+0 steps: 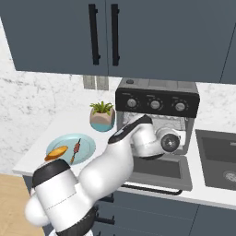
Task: Pick up the kebab skewer and baguette bread, and place them inside the toaster oven. Close the toaster oven door and start by setting the timer.
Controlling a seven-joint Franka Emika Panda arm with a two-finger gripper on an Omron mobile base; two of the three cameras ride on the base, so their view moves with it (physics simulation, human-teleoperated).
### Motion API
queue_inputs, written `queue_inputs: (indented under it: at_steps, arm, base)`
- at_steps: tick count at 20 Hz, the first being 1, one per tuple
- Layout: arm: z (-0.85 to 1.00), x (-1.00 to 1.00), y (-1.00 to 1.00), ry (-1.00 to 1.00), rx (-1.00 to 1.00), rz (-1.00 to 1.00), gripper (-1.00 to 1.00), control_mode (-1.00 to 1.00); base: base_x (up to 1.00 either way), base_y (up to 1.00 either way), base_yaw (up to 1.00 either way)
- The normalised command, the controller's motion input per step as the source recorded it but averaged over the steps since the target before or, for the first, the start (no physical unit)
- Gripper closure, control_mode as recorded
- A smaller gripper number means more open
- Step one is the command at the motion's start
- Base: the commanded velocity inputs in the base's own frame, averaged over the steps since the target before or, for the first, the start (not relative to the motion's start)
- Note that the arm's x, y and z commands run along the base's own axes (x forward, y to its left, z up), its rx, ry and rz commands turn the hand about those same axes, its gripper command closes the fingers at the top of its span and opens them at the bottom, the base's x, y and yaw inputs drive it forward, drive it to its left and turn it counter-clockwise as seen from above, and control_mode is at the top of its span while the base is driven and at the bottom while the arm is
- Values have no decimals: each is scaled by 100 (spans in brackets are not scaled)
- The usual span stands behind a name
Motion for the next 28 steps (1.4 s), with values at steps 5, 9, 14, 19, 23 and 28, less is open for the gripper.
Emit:
queue_inputs:
  at_steps: [5, 9, 14, 19, 23, 28]
  arm:
    - [0, 34, -1, 0, 0, 0, -100, -100]
    - [0, 47, 4, 0, 0, 0, -100, -100]
    - [-3, 43, 20, 0, 0, -2, -100, -100]
    - [-57, 0, 25, 0, 0, 0, -100, -100]
    - [-34, 6, 13, 0, 0, 0, -100, -100]
    - [-11, 23, 2, 0, 0, 0, -100, -100]
  base:
    - [0, 0, 0]
    - [0, 0, 0]
    - [0, 0, 0]
    - [0, 0, 0]
    - [0, 0, 0]
    - [0, 0, 0]
